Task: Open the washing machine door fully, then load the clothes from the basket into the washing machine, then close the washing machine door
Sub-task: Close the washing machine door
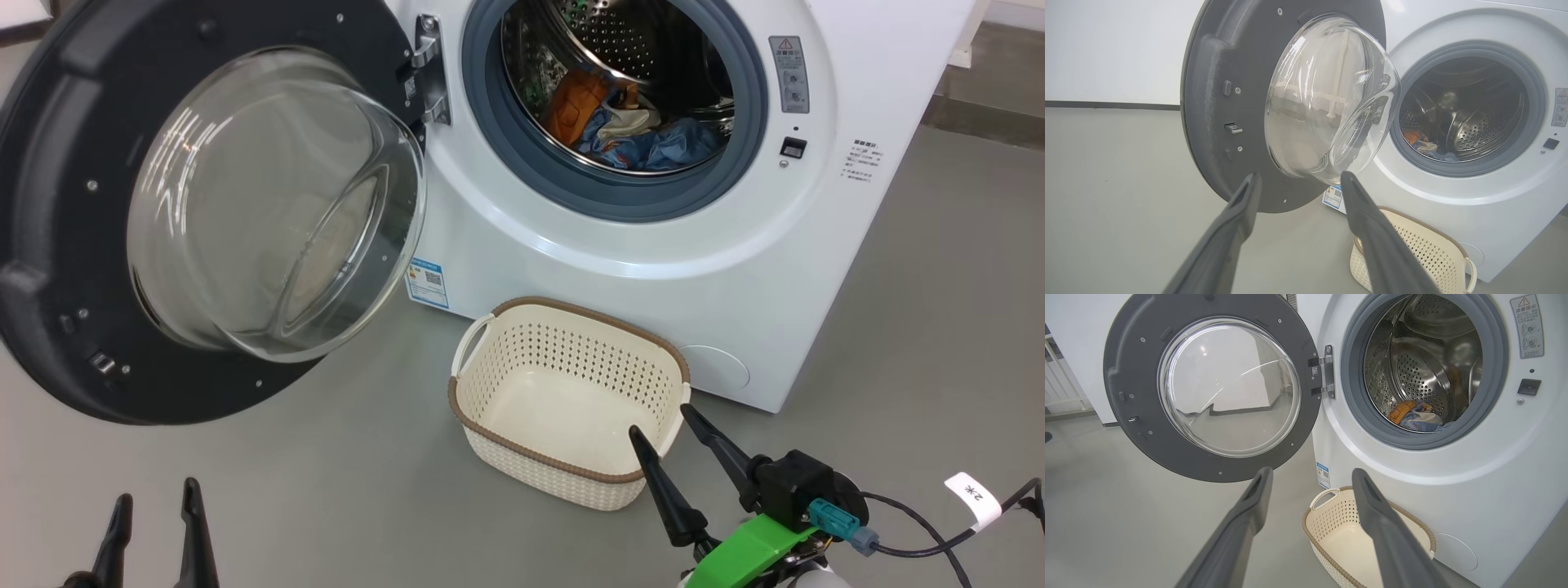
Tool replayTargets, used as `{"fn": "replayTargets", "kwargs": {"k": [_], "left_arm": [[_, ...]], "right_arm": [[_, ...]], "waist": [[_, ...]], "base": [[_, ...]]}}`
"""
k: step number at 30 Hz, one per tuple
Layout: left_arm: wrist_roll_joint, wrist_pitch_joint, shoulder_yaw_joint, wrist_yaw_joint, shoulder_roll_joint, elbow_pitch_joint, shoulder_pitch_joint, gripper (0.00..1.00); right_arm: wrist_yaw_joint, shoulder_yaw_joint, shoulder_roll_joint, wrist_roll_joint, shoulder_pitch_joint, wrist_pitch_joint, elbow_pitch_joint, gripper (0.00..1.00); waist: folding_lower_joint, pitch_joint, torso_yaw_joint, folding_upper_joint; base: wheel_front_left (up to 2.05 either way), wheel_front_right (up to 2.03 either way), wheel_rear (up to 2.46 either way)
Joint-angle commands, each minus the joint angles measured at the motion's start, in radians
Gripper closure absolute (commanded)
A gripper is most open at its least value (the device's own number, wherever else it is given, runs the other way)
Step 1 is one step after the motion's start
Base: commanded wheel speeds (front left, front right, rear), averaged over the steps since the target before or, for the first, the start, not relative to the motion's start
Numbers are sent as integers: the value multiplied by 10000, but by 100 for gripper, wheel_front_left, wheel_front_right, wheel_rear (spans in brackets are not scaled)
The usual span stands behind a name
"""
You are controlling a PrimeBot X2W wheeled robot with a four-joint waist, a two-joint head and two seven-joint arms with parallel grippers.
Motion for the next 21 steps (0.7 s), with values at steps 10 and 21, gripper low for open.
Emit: {"fn": "replayTargets", "kwargs": {"k": [10, 21], "left_arm": [[131, -53, 361, 15, 54, -293, -244, 0], [109, -53, 528, 8, 30, -353, -190, 0]], "right_arm": [[27, 216, 30, 64, -265, -49, -180, 0], [27, 366, 30, 73, -367, -49, -118, 0]], "waist": [[0, -41, -30, 0], [0, -6, -4, 0]], "base": [[0, 0, 0], [0, 0, 0]]}}
